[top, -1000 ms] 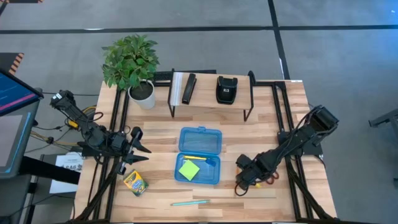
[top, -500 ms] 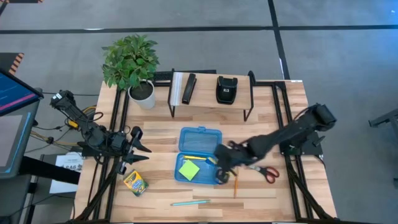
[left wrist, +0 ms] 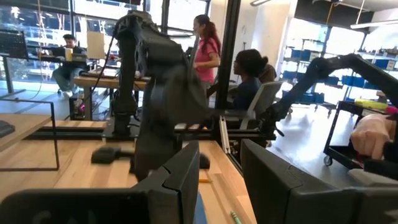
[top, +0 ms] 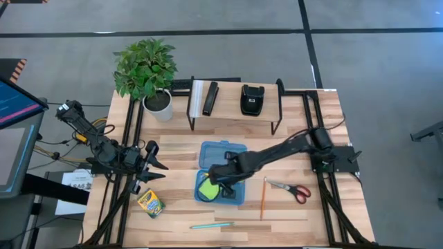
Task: Pack school essentials
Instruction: Put the yellow pen into the blue supply box, then put the orange pencil into the blue supply box
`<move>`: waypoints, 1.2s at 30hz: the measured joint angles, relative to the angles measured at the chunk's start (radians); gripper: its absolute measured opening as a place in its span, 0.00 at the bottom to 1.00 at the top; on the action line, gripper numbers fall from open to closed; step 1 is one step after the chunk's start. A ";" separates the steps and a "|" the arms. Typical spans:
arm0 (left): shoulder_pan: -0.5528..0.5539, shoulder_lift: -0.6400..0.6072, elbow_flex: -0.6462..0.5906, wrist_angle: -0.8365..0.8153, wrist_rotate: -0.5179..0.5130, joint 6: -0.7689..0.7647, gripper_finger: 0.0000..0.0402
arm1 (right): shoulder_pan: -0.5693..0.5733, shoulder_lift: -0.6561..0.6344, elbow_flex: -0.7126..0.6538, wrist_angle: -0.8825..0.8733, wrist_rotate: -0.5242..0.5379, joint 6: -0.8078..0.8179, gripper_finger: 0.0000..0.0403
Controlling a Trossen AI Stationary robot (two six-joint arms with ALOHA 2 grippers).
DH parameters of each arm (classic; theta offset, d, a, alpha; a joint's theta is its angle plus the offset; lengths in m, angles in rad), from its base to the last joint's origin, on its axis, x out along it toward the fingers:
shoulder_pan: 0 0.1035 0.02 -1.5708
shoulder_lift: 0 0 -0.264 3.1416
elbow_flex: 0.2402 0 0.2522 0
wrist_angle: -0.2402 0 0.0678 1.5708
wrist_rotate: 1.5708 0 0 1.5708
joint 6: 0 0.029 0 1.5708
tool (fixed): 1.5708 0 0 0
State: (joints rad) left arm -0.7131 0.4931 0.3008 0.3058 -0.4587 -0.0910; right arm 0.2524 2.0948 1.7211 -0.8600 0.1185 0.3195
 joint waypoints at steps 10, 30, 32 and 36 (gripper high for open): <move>0.000 0.000 0.000 -0.001 0.000 0.000 0.27 | -0.040 0.086 0.058 0.003 -0.091 -0.049 0.15; 0.000 0.000 0.000 -0.005 0.001 0.000 0.27 | -0.001 0.014 0.054 -0.156 -0.060 0.118 0.52; 0.000 0.000 0.000 -0.008 0.002 0.000 0.27 | 0.038 -0.014 0.042 -0.179 -0.031 0.166 0.51; 0.000 0.000 0.000 -0.008 0.002 -0.003 0.27 | 0.117 -0.083 -0.029 -0.204 0.008 0.284 0.49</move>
State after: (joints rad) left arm -0.7132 0.4930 0.3012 0.2974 -0.4568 -0.0936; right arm 0.3698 2.0115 1.6916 -1.0638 0.1262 0.6031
